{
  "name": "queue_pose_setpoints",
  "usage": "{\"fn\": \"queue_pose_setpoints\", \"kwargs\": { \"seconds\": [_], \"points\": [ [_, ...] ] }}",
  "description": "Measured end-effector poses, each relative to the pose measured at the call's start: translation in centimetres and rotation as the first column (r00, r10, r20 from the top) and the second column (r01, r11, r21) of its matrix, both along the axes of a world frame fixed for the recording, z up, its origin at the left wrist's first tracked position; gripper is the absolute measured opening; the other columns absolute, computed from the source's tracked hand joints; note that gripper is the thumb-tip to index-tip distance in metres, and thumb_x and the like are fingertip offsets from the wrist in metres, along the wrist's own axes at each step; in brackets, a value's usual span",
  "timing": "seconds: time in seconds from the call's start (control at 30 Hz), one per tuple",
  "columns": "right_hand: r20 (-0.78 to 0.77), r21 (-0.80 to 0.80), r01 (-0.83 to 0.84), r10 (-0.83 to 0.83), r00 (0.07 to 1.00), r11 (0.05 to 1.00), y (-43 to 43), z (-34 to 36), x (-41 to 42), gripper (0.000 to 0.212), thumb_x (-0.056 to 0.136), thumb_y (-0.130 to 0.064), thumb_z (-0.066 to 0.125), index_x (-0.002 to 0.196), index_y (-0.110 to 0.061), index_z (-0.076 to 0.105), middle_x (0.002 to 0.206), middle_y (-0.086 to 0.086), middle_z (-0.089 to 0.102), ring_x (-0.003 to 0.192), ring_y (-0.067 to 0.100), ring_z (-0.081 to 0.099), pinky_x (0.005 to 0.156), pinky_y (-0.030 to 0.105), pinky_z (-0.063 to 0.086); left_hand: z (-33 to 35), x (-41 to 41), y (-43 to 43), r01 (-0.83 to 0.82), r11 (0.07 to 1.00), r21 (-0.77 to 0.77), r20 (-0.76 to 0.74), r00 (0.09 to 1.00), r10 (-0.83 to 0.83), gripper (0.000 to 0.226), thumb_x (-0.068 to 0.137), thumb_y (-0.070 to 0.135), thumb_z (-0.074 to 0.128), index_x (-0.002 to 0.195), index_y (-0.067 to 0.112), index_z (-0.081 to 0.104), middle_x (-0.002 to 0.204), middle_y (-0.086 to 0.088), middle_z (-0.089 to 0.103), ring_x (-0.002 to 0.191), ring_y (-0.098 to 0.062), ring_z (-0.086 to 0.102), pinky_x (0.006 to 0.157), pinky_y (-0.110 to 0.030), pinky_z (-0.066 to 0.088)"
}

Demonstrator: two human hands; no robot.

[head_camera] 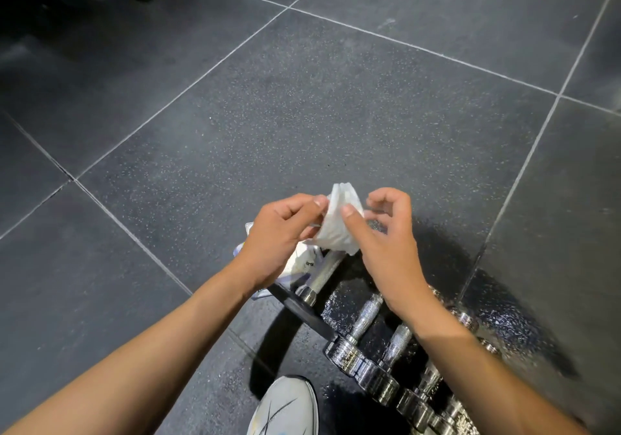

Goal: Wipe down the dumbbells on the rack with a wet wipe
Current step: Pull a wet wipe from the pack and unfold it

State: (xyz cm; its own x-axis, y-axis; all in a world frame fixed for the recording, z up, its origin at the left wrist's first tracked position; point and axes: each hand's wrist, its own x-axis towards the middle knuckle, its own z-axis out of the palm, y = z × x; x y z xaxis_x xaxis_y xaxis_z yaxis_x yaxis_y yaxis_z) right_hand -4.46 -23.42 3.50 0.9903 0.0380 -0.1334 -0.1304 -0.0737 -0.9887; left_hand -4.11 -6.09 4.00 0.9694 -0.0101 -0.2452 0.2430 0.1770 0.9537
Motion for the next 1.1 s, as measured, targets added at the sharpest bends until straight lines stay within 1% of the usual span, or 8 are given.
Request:
{"fn": "queue_pose_setpoints", "kwargs": {
  "seconds": [0.13,0.23,0.33,0.53,0.73,0.83,0.97,1.1],
  "points": [
    [-0.068,0.07,-0.122,0.126,0.99,0.99,0.5,-0.1,-0.7,0.029,0.089,-0.038,0.081,0.101,-0.016,0.067,0.104,0.005,0.074,0.099,0.018,0.073,0.089,0.033,0.057,0.6,-0.1,-0.6,0.009,0.998,0.068,0.032,0.999,-0.012,0.01,0.095,0.017,0.073,0.092,0.013,0.082,0.101,-0.004,0.07,0.089,-0.02,0.059,0.074,-0.032,0.046],
    [-0.021,0.088,-0.045,0.047,0.999,0.995,0.6,0.3,-0.9,0.011,0.1,-0.021,0.069,0.094,-0.011,0.07,0.087,0.007,0.074,0.075,0.009,0.066,0.07,0.017,0.05,0.8,-0.2,-0.2,0.008,0.999,0.05,0.015,1.0,-0.009,0.008,0.091,0.008,0.075,0.097,0.008,0.08,0.1,-0.009,0.071,0.088,-0.02,0.068,0.078,-0.033,0.058],
    [-0.061,0.143,0.061,-0.053,0.997,0.988,0.5,0.3,-1.1,0.017,0.103,-0.016,0.062,0.09,-0.008,0.069,0.074,-0.003,0.068,0.066,0.005,0.058,0.062,0.013,0.046,1.0,-0.5,0.0,-0.044,0.999,0.032,0.01,0.999,0.043,0.013,0.092,-0.005,0.072,0.093,0.007,0.075,0.087,-0.009,0.072,0.081,-0.027,0.071,0.076,-0.031,0.061],
    [-0.338,0.401,0.309,-0.174,0.925,0.862,-0.2,-0.6,-1.4,0.016,0.104,-0.008,0.052,0.094,-0.01,0.065,0.091,0.004,0.072,0.087,0.017,0.066,0.08,0.034,0.052,0.4,-0.1,0.9,-0.282,0.959,0.016,-0.086,0.956,0.282,0.027,0.095,-0.01,0.053,0.087,0.012,0.066,0.078,-0.003,0.059,0.06,-0.008,0.056,0.055,-0.027,0.052],
    [-0.489,0.442,0.419,-0.179,0.854,0.793,-0.4,-2.4,-2.0,0.011,0.103,-0.018,0.053,0.105,-0.01,0.06,0.099,0.01,0.063,0.095,0.027,0.059,0.085,0.043,0.05,-0.6,-0.3,1.5,-0.235,0.964,0.124,-0.079,0.966,0.246,0.027,0.095,-0.001,0.069,0.083,0.023,0.072,0.083,-0.005,0.062,0.072,-0.021,0.057,0.055,-0.032,0.051],
    [-0.453,0.315,0.333,-0.168,0.876,0.889,-0.2,-2.9,-2.1,0.033,0.101,-0.034,0.063,0.114,-0.004,0.058,0.104,0.004,0.07,0.093,0.016,0.069,0.086,0.039,0.059,-0.8,-0.4,1.4,-0.188,0.966,0.177,-0.052,0.978,0.2,0.029,0.099,0.003,0.064,0.087,0.028,0.073,0.087,-0.009,0.057,0.069,-0.022,0.047,0.054,-0.03,0.037],
    [-0.409,-0.03,0.26,-0.25,0.878,0.965,0.2,-4.1,-3.2,0.013,0.107,-0.028,0.054,0.104,-0.015,0.056,0.098,0.008,0.062,0.083,0.024,0.058,0.077,0.038,0.052,-1.9,-0.4,1.8,-0.108,0.911,0.398,0.004,0.993,0.116,0.019,0.103,0.005,0.059,0.096,0.019,0.07,0.091,-0.007,0.055,0.053,-0.003,0.045,0.045,-0.021,0.037],
    [-0.473,-0.199,0.123,-0.205,0.857,0.972,0.4,-6.2,-4.2,0.03,0.112,-0.028,0.036,0.087,-0.017,0.049,0.084,0.001,0.046,0.072,0.015,0.042,0.075,0.038,0.039,-3.8,0.0,2.7,0.055,0.729,0.682,0.062,0.989,-0.133,0.017,0.101,0.009,0.065,0.103,0.023,0.073,0.103,0.003,0.058,0.075,0.0,0.056,0.069,-0.012,0.045]
  ]
}}
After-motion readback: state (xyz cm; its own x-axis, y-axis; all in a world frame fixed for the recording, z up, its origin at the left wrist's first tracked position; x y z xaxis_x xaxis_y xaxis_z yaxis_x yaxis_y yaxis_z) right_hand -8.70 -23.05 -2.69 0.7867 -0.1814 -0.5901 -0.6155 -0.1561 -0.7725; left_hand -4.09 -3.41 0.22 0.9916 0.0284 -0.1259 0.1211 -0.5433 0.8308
